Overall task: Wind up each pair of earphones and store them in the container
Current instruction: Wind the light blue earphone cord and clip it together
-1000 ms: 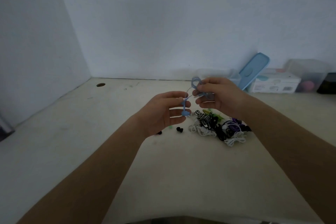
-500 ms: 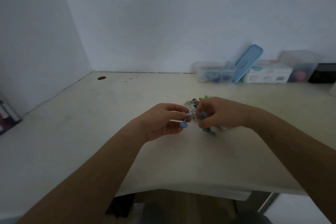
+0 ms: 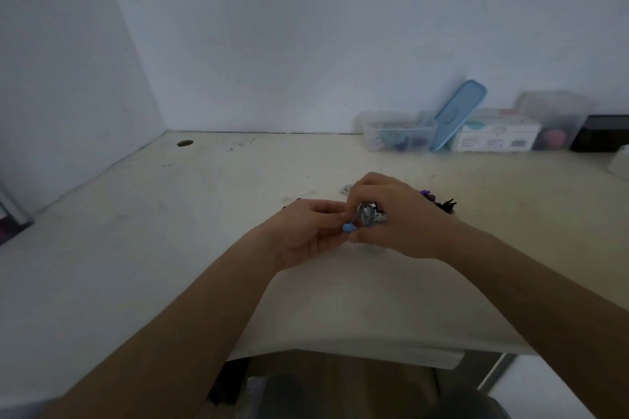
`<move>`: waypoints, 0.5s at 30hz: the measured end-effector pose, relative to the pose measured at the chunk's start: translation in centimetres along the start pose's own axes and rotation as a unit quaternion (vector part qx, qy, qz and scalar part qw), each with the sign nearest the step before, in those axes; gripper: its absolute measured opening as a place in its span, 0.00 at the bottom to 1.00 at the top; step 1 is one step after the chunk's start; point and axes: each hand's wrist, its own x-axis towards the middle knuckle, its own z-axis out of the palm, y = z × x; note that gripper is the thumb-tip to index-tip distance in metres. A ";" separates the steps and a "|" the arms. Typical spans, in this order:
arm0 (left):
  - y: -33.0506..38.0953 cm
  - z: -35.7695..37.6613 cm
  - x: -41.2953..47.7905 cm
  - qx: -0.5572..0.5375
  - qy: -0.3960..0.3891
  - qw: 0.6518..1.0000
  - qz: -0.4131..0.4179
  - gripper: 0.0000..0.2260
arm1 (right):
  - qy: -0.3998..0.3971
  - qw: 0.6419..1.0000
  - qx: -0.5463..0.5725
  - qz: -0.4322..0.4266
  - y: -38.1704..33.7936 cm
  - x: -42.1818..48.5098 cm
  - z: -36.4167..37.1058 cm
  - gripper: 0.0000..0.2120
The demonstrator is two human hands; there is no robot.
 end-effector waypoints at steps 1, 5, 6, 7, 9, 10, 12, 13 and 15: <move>0.0 0.0 0.0 0.000 0.004 1.000 0.000 0.10 | 0.007 1.000 0.003 -0.002 0.1 0.0 0.2 0.10; -0.1 -0.2 0.1 -0.016 0.011 1.000 0.006 0.11 | 0.026 0.999 0.030 -0.002 0.2 0.2 0.4 0.06; -0.2 -0.3 0.1 -0.010 0.012 1.000 0.010 0.11 | 0.038 0.998 0.043 -0.001 0.3 0.1 0.4 0.05; -0.2 -0.3 0.1 0.002 0.017 1.000 0.015 0.11 | 0.055 0.997 0.055 0.003 0.4 0.1 0.4 0.05; -0.3 -0.5 0.1 0.032 0.038 0.998 0.028 0.08 | 0.082 0.987 0.129 0.038 0.7 -0.1 0.2 0.04; -0.2 -0.6 0.0 0.042 0.046 0.997 0.034 0.06 | 0.090 0.973 0.201 0.066 0.7 -0.2 0.0 0.04; -0.1 -0.7 -0.1 0.061 0.049 0.996 0.037 0.03 | 0.102 0.929 0.338 0.112 0.7 -0.4 -0.6 0.06; -0.1 -0.7 -0.2 0.078 0.050 0.995 0.038 0.04 | 0.109 0.910 0.380 0.126 0.7 -0.4 -0.8 0.05; -0.1 -0.6 -0.4 0.127 0.060 0.989 0.047 0.05 | 0.121 0.884 0.427 0.149 0.9 -0.4 -1.0 0.04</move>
